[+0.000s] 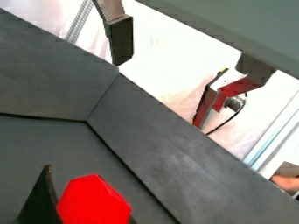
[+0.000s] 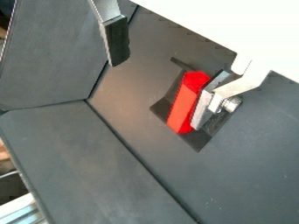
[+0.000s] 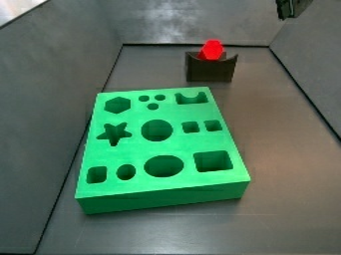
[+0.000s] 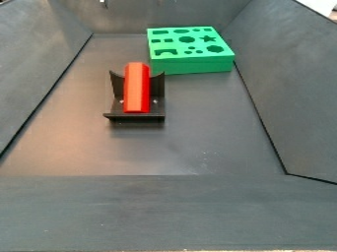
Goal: Pick up the hexagon object. Move up. Place the hexagon object on the fixture. Regrasp the hexagon object. Move to above the board. Insert the hexagon object.
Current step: Regrasp the hexagon object.
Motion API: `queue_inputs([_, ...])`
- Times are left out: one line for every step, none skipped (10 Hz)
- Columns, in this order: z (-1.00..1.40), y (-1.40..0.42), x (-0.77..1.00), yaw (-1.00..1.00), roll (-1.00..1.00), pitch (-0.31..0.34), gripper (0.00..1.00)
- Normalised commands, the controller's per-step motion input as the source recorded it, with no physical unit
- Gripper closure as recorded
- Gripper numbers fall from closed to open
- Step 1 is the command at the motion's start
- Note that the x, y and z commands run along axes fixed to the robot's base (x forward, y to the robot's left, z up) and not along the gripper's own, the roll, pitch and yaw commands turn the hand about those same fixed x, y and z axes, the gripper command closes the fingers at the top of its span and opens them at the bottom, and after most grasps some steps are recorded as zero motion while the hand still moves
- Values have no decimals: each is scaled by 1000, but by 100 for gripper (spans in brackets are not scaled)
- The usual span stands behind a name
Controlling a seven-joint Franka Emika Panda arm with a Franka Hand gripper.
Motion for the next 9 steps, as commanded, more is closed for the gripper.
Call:
queue_inputs([-5, -24, 76, 144, 233, 69, 0])
queue_inputs([-1000, 76, 31, 131, 209, 84, 0])
queue_inputs([-1000, 75, 30, 134, 190, 66, 0])
queue_inputs([-1000, 67, 42, 140, 164, 28, 0])
queue_inputs([-1000, 61, 57, 134, 120, -6, 0])
queue_inputs([-1000, 60, 63, 128, 103, -22, 0])
queue_inputs([-1000, 54, 73, 107, 83, -58, 0])
queue_inputs([-1000, 51, 79, 90, 74, -79, 0])
queue_inputs([-1000, 47, 87, 69, 70, -92, 0])
